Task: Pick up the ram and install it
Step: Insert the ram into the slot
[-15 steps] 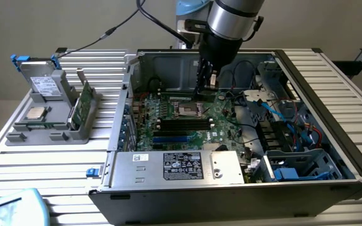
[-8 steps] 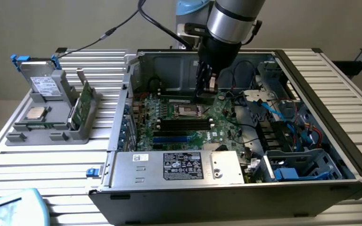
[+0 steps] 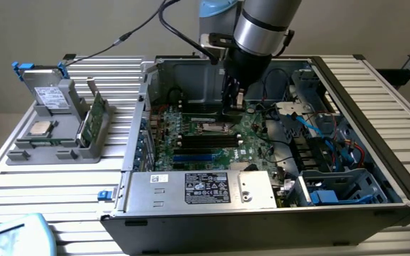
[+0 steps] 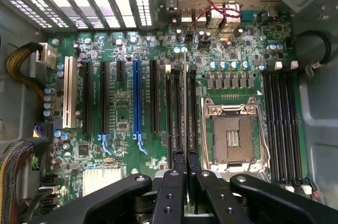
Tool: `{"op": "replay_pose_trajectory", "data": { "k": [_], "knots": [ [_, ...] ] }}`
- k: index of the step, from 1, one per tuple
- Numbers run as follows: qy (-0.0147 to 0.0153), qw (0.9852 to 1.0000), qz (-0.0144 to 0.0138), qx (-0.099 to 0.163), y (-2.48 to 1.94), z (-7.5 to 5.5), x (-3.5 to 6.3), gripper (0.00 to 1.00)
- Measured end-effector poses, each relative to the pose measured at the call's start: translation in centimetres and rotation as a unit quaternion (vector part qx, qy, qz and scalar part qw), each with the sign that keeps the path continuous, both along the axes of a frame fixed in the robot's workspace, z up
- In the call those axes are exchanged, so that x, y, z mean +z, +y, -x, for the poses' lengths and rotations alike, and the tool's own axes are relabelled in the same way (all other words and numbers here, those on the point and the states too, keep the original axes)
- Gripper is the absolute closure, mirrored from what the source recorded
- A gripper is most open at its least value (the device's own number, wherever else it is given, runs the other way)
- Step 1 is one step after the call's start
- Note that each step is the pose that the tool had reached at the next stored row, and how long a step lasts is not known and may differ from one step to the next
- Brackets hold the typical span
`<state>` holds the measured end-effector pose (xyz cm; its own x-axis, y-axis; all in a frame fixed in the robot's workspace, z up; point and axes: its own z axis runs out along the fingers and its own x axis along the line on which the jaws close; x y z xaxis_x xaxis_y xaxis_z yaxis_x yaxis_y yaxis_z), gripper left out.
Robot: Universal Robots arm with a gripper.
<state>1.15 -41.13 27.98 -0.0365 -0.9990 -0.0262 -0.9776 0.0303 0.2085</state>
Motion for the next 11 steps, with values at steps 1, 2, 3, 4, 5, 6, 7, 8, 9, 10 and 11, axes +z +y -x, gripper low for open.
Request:
{"op": "replay_pose_trajectory", "data": {
  "k": [1,2,3,4,5,6,7,8,9,10,11],
  "knots": [
    [0.0,1.0,0.0,0.004,0.0,0.0,-0.17,0.87],
    [0.0,1.0,0.0001,0.009,0.0,0.0,-0.35,0.87],
    [0.0,0.9999,0.0001,0.014,0.0,0.0,-0.53,0.87],
    [0.0,0.9998,0.0,0.02,0.0,0.0,-0.72,0.87],
    [0.0,0.9997,0.0,0.024,0.0,0.0,-0.9,0.87],
    [0.0,0.9996,0.0001,0.028,0.0,0.0,-1.08,0.87],
    [0.0,0.9995,0.0001,0.031,0.0,0.0,-1.27,0.87],
    [0.0,0.9995,0.0001,0.033,0.0,0.0,-1.43,0.87],
    [0.0,0.9994,0.0001,0.034,0.0,0.0,-1.62,0.87],
    [0.0,0.9994,0.0003,0.034,0.0,0.0,-1.81,0.87],
    [-0.0002,0.9994,0.0009,0.034,0.03,0.0,-1.95,0.87]
  ]
}}
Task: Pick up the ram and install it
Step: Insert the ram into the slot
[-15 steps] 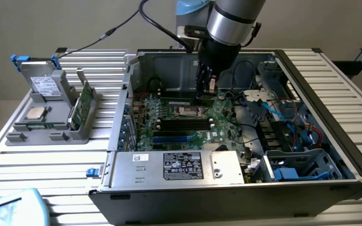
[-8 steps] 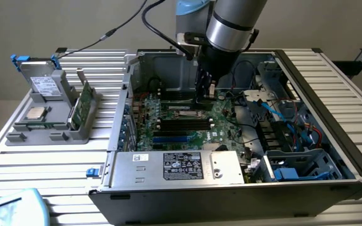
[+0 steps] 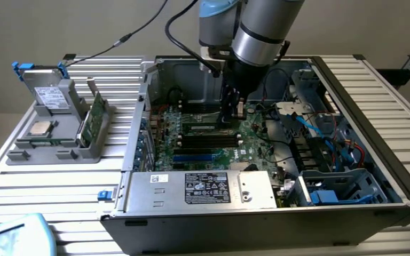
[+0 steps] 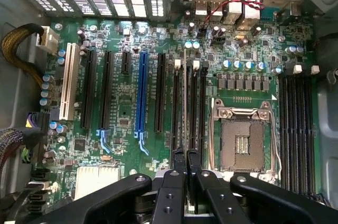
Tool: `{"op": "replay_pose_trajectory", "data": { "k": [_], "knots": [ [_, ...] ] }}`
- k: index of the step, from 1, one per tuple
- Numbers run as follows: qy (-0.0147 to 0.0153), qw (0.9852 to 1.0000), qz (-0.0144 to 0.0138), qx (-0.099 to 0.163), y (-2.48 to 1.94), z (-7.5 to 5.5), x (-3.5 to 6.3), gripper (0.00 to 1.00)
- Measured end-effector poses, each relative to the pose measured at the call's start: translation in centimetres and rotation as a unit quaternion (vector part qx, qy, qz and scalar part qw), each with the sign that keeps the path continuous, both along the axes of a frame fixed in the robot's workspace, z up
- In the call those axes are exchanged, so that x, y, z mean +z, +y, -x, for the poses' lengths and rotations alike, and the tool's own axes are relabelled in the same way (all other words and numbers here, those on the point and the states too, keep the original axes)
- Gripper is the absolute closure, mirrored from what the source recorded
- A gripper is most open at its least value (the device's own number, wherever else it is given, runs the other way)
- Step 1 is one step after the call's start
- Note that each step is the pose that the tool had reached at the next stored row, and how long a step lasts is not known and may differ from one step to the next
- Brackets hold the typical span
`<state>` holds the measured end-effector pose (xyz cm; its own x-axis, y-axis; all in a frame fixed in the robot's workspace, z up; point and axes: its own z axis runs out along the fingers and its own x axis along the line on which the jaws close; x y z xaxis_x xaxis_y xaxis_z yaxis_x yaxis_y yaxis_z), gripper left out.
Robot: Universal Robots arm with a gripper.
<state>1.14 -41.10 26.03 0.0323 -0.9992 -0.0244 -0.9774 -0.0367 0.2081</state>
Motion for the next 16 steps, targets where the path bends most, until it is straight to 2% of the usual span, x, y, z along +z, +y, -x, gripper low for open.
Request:
{"op": "replay_pose_trajectory", "data": {
  "k": [1,2,3,6,7,9,16],
  "knots": [
    [-0.0004,1.0,0.0013,0.0,0.05,0.01,-0.1,0.87],
    [-0.0023,1.0,0.0027,0.0,0.09,0.01,-0.15,0.87],
    [-0.0056,1.0,0.0041,0.0,0.12,0.01,-0.17,0.87],
    [-0.0212,0.9997,0.0105,0.0,0.29,0.07,-0.2,0.87],
    [-0.024,0.9996,0.0128,0.0,0.35,0.09,-0.22,0.87],
    [-0.0257,0.9996,0.0141,0.0,0.41,0.21,-0.28,0.87],
    [-0.0258,0.9995,0.0158,-0.007,0.59,0.54,-0.99,0.87]
  ]
}}
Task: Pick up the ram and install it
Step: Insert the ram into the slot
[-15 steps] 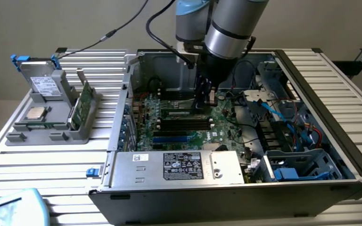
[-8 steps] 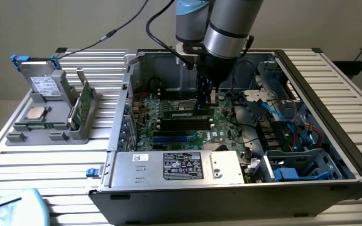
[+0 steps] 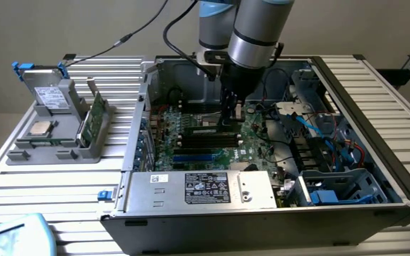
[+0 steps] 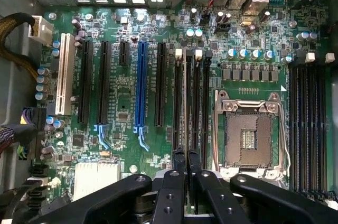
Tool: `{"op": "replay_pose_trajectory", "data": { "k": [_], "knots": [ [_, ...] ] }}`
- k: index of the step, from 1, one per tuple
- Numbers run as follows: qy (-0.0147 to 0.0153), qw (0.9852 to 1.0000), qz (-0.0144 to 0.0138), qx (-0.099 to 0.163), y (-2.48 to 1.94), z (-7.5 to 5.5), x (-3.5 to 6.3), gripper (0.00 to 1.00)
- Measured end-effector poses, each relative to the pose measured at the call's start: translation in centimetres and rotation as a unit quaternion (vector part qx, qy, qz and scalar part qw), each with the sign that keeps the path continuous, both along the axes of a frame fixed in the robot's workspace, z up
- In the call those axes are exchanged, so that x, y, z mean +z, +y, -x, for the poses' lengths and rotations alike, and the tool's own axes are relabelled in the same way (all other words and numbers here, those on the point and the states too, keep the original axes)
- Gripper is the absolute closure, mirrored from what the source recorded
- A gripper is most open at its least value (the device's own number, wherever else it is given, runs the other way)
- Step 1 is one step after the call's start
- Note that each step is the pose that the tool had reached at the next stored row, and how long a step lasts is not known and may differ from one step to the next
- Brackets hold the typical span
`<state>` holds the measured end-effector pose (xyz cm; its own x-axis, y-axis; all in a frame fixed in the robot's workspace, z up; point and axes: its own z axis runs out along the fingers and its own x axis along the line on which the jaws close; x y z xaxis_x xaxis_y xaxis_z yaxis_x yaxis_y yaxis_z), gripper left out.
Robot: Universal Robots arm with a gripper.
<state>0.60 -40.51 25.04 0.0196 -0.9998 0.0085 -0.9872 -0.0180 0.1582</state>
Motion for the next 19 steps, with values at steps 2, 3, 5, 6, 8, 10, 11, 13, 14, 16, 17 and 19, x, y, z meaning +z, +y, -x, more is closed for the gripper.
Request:
{"op": "replay_pose_trajectory", "data": {
  "k": [2,3,5,6,8,10,11,13,14,16,17,19],
  "knots": [
    [0.0001,1.0,0.0003,-0.006,0.0,0.0,-0.27,0.87],
    [0.0002,1.0,0.0008,-0.007,0.0,0.0,-0.34,0.87],
    [0.0008,1.0,0.0025,-0.009,0.0,0.1,-0.42,0.87],
    [0.0013,1.0,0.004,-0.009,0.0,0.1,-0.46,0.87],
    [0.0019,0.9999,0.0075,-0.009,0.0,0.1,-0.62,0.87],
    [0.0023,0.9999,0.0105,-0.009,0.01,0.1,-0.83,0.87],
    [0.0025,0.9999,0.0117,-0.009,0.0,0.1,-0.87,0.87],
    [0.0029,0.9999,0.0123,-0.009,0.0,0.1,-0.86,0.87],
    [0.003,0.9999,0.0122,-0.009,0.0,0.1,-0.88,0.87],
    [0.0031,0.9999,0.0121,-0.009,0.01,0.1,-0.99,0.87],
    [0.0032,0.9999,0.0123,-0.009,0.01,0.1,-1.04,0.87],
    [0.0036,0.9999,0.0128,-0.009,0.02,0.1,-1.17,0.87]
  ]
}}
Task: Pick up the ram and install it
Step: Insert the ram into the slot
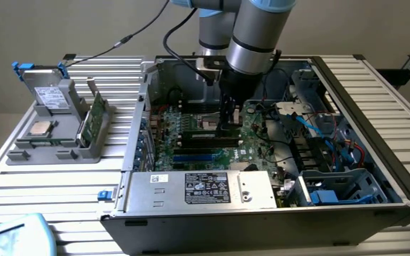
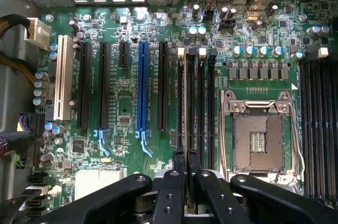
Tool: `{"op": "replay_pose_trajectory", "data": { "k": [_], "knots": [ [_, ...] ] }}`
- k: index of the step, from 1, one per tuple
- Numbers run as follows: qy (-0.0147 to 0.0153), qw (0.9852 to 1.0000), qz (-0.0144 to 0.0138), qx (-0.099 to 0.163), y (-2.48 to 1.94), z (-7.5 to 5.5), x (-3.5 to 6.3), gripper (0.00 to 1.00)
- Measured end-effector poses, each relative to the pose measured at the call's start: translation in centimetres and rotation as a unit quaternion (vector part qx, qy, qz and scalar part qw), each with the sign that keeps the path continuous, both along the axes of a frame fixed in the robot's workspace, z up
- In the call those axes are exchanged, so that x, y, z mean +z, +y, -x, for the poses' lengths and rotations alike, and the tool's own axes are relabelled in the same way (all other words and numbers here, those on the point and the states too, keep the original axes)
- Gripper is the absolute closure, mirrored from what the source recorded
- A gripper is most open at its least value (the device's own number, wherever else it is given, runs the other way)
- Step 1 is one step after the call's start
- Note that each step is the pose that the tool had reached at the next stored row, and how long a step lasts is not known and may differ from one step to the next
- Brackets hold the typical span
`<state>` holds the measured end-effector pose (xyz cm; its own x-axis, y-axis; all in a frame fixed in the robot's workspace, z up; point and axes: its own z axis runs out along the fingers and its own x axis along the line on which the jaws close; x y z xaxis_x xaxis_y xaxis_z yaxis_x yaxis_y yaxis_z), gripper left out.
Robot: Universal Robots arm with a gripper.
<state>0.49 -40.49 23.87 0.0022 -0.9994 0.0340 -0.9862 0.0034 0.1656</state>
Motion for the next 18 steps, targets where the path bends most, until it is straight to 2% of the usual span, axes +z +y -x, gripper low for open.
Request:
{"op": "replay_pose_trajectory", "data": {
  "k": [8,16,18],
  "knots": [
    [0.002,1.0,0.0027,0.0,0.08,0.09,-0.51,0.87],
    [0.0021,1.0,0.0035,0.0,0.09,0.08,-0.84,0.87],
    [0.0024,1.0,0.0052,0.0,0.09,0.08,-0.94,0.87]
  ]
}}
